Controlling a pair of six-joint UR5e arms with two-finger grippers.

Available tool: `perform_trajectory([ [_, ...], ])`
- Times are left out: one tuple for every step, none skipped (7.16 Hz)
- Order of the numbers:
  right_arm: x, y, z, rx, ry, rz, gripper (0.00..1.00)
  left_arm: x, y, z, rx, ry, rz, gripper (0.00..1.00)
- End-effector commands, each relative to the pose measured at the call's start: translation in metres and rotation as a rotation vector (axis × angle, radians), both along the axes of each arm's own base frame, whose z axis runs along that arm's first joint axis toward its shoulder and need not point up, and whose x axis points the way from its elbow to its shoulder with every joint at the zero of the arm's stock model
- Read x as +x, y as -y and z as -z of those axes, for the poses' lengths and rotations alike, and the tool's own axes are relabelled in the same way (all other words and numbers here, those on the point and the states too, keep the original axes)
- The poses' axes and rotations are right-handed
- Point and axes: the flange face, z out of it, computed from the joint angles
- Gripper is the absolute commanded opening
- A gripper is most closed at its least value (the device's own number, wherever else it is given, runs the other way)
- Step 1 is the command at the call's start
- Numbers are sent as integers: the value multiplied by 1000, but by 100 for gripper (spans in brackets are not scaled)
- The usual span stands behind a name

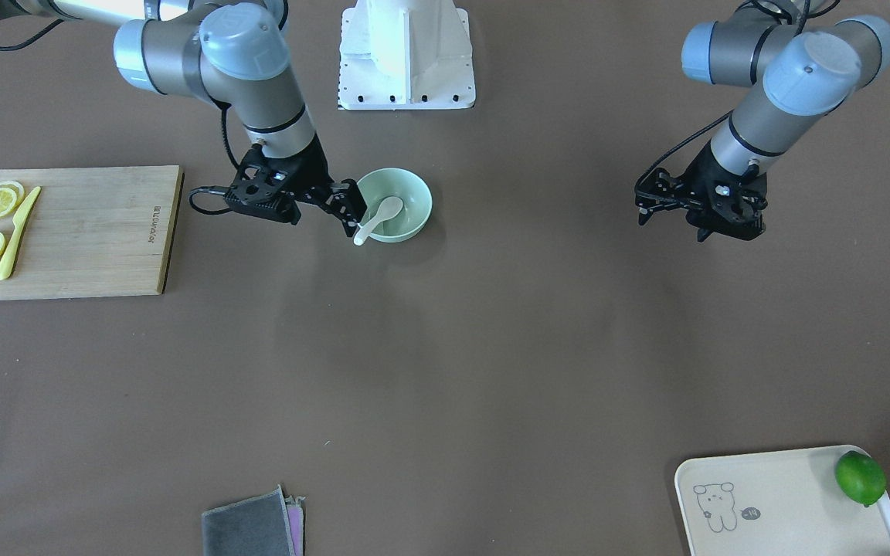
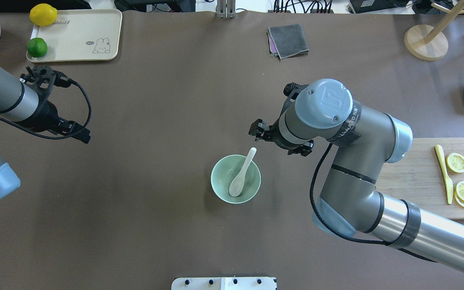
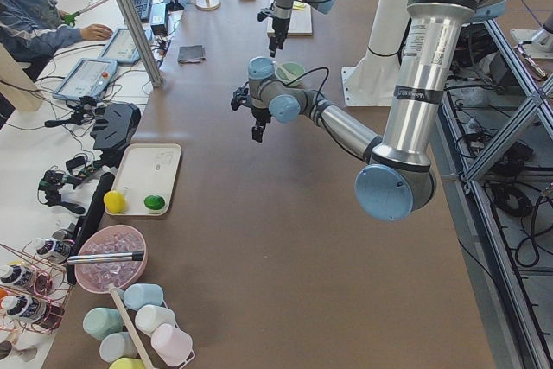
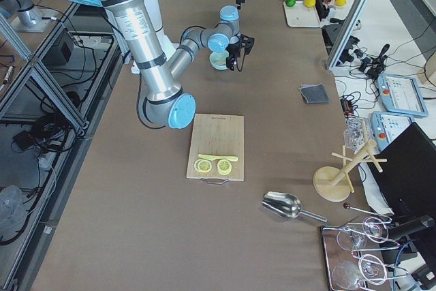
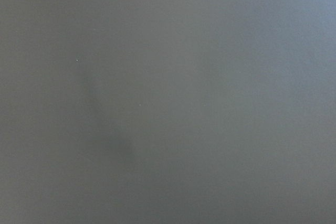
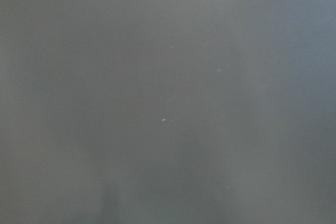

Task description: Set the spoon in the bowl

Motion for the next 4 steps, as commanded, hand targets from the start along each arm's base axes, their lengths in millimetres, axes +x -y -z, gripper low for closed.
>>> perform_trajectory([
  [109, 4, -78, 89, -63, 129, 100, -59, 10, -46, 56, 58, -24, 98],
  [157, 3, -109, 125, -100, 168, 100, -96, 10, -71, 78, 81, -45, 98],
  [197, 5, -141, 158, -139, 208, 100, -142, 5, -99, 86, 69, -73, 98],
  [234, 5, -172, 183, -171, 254, 100, -181, -1, -126, 95, 69, -85, 98],
])
